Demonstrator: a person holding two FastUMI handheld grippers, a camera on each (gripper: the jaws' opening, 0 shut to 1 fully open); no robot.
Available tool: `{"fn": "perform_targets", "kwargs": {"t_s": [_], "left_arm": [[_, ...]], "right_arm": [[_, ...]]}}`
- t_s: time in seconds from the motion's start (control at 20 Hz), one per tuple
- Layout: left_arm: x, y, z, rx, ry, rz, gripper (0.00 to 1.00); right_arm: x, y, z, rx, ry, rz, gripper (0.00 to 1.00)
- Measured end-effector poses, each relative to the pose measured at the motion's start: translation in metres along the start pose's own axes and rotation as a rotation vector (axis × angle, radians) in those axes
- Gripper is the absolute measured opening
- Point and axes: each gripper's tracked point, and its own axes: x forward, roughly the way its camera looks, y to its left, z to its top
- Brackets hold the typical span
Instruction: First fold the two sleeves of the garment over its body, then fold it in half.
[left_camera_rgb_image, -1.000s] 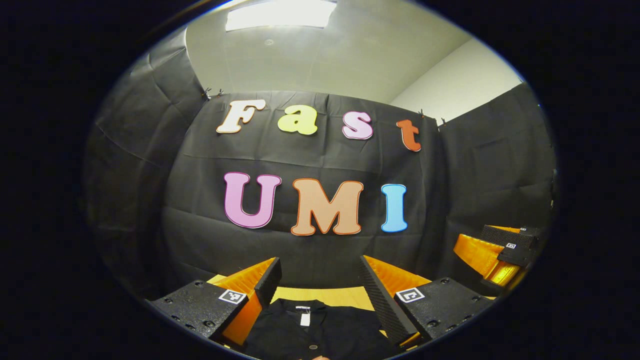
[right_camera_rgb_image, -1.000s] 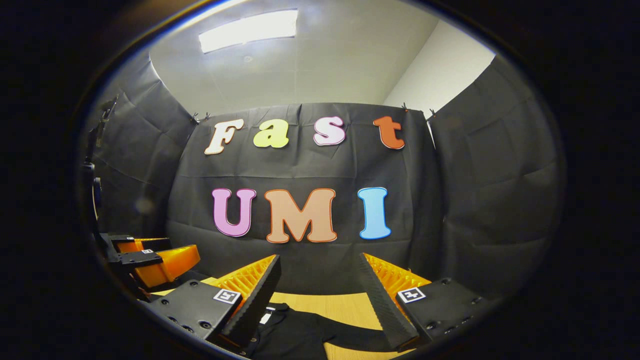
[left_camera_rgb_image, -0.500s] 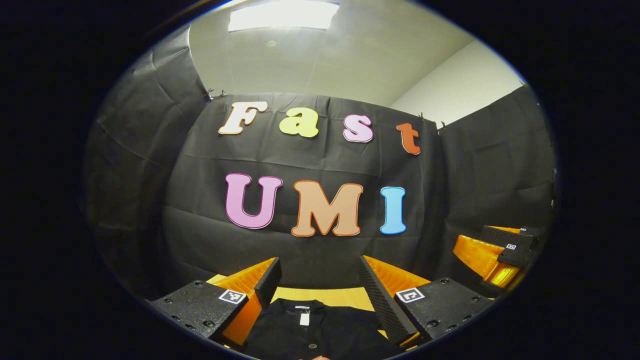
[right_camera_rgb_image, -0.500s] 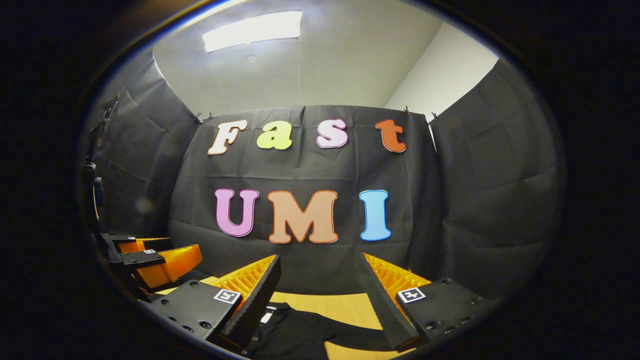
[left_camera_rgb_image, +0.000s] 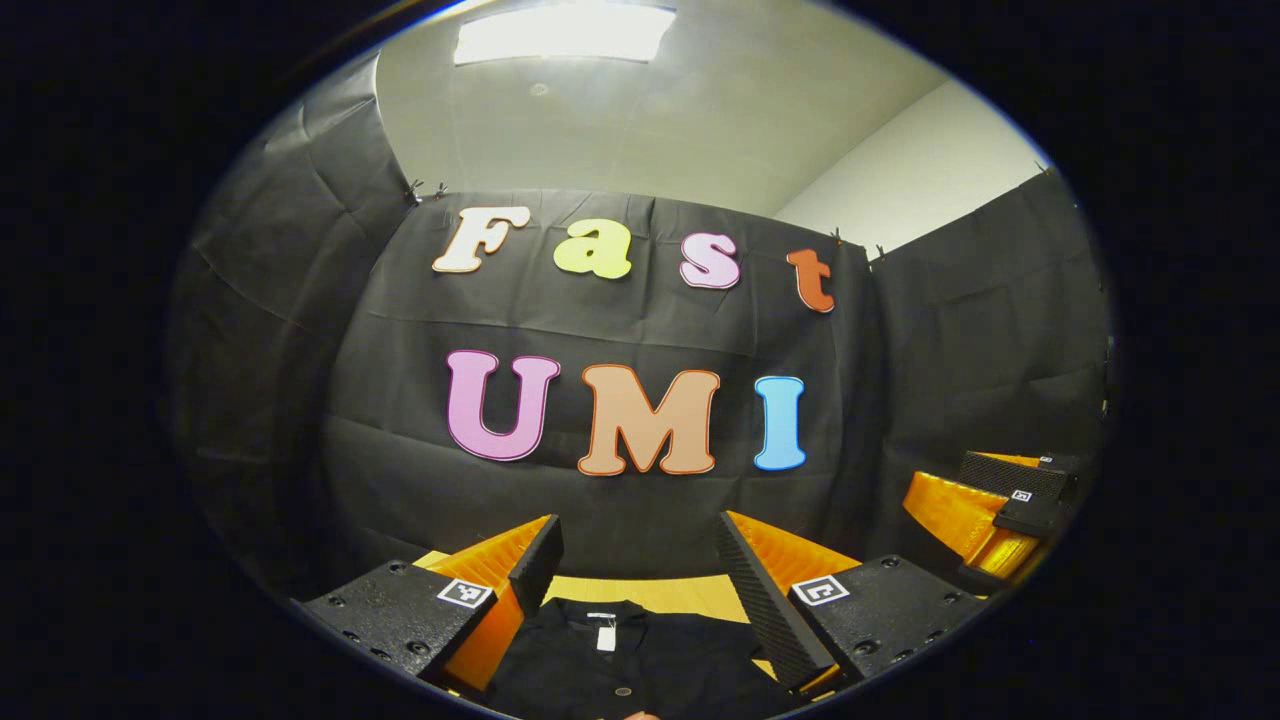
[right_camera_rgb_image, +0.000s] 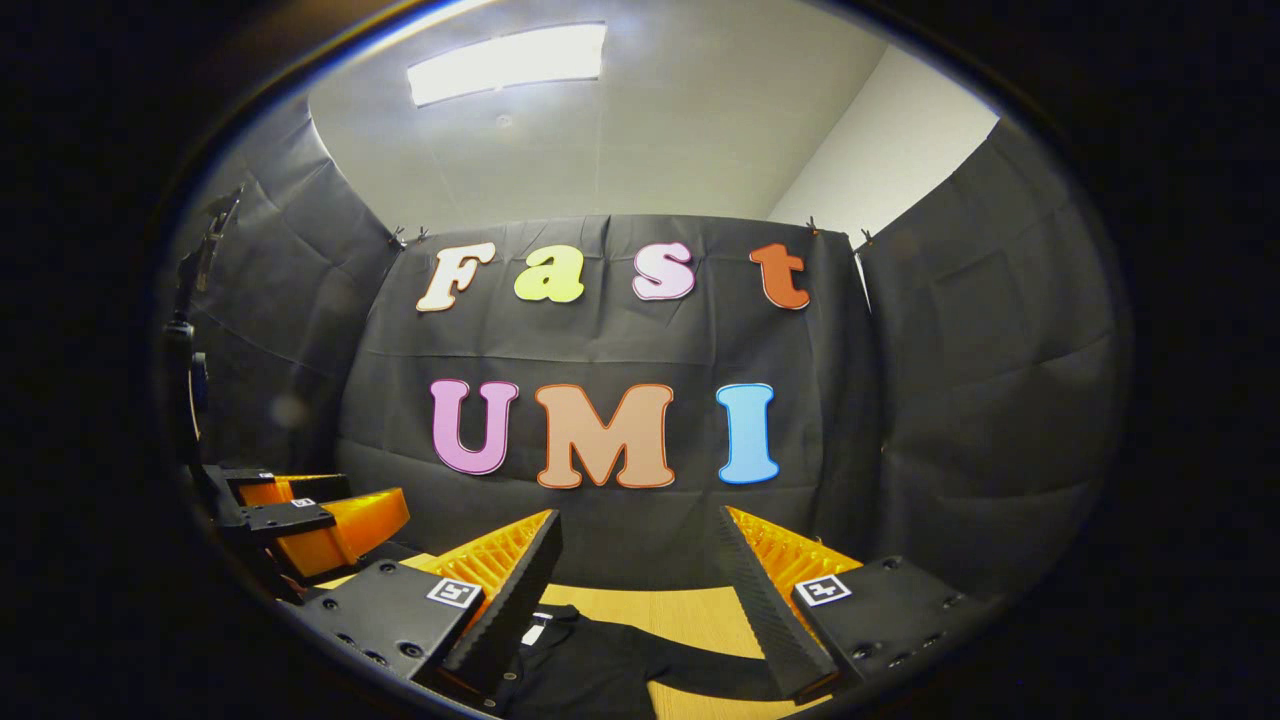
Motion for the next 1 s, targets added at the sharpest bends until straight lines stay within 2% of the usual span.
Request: {"fn": "perform_targets", "kwargs": {"t_s": [0.25, 0.5, 0.7, 1.0], "left_arm": [[0.002, 0.001, -0.003, 0.003, 0.003, 0.015, 0.94], [0.008, -0.005, 0.004, 0.009, -0.025, 0.065, 0.94], [0.011, -0.009, 0.006, 0.045, -0.032, 0.101, 0.94], [0.012, -0.023, -0.009, 0.057, 0.017, 0.134, 0.94]], "right_arm": [[0.005, -0.005, -0.008, -0.021, 0.020, 0.035, 0.97], [0.029, -0.056, -0.023, -0.048, 0.053, -0.003, 0.98], [0.048, -0.107, -0.058, -0.090, 0.133, -0.053, 0.98], [0.062, -0.182, -0.116, -0.126, 0.266, -0.137, 0.98]]}}
